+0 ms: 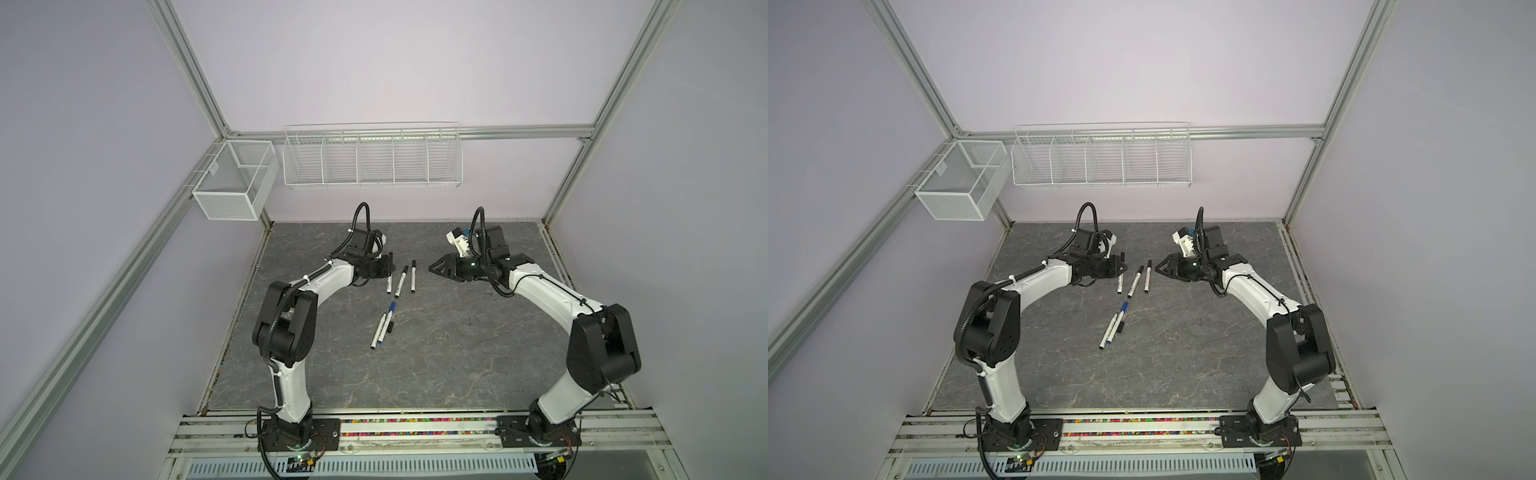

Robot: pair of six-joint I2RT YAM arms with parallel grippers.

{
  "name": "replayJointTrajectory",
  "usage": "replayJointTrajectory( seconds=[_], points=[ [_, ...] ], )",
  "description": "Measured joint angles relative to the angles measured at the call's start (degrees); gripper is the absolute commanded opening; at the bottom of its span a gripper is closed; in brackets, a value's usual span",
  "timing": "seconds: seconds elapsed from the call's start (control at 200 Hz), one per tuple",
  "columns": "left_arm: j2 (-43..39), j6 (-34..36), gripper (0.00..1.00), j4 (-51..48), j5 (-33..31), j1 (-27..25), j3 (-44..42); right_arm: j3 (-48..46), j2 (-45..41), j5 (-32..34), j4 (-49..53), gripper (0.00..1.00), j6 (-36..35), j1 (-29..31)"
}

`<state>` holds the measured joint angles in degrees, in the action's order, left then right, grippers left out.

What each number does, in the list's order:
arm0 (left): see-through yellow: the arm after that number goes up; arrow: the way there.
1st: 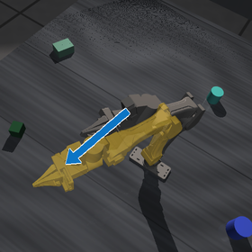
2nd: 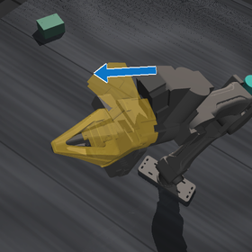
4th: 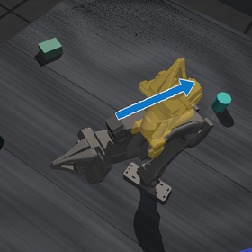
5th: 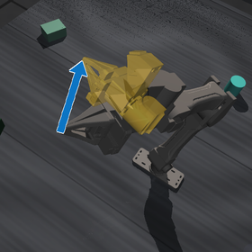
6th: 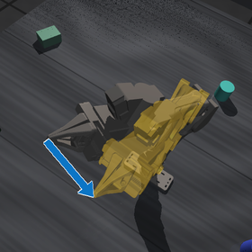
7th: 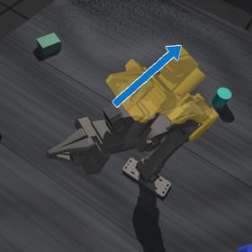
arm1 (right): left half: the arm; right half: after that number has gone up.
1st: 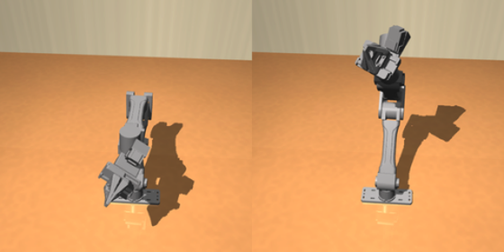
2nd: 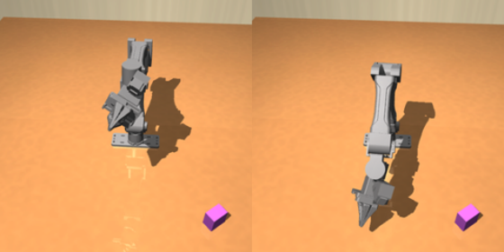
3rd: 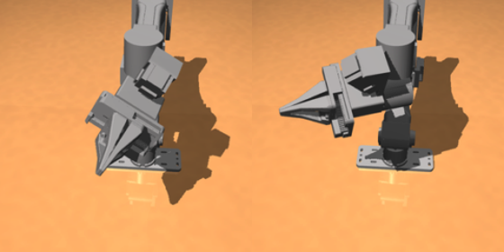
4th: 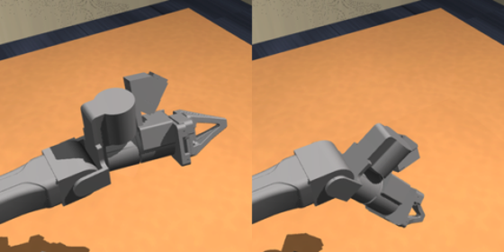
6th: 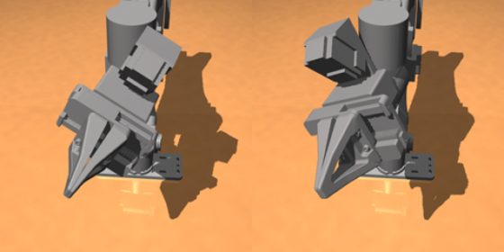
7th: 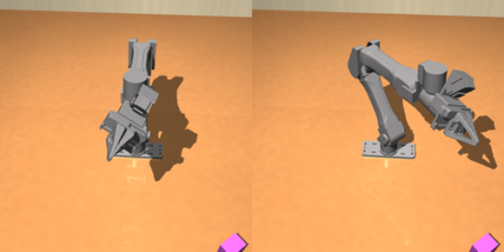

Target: Insert the pens into the pen caps

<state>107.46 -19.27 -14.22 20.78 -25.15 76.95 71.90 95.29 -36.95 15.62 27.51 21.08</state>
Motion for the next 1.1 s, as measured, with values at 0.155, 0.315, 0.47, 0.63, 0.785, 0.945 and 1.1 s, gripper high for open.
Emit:
replayJointTrajectory(
  seconds=[0.155,0.315,0.47,0.63,0.785,0.945,1.1],
  points=[
    [-6.8,-0.4,0.00,4.1,3.3,-0.2,-6.3,0.7,0.3,-1.1,-0.3,0.44,-0.1,1.2],
    [-11.6,-0.6,0.00,6.8,5.1,-2.0,-12.6,3.5,2.2,-1.7,-0.7,0.44,-0.1,2.8],
    [-16.4,-2.7,0.00,11.5,7.3,-4.1,-17.9,5.5,4.1,-2.0,-1.3,0.45,-0.1,4.9],
    [-20.4,-2.8,0.00,14.4,7.6,-6.4,-19.7,6.2,6.1,-1.9,-1.6,0.45,0.0,6.4],
    [-21.0,-2.8,0.00,15.3,7.8,-7.2,-19.7,7.1,6.5,-1.6,-1.8,0.44,0.2,6.4],
    [-21.0,-2.8,0.00,15.9,7.7,-7.1,-19.7,7.4,6.5,-1.4,-1.9,0.43,0.2,6.4],
    [-20.4,-2.8,0.00,16.1,7.8,-7.2,-19.7,7.0,6.0,0.6,-1.9,0.42,0.1,6.6]
  ],
)
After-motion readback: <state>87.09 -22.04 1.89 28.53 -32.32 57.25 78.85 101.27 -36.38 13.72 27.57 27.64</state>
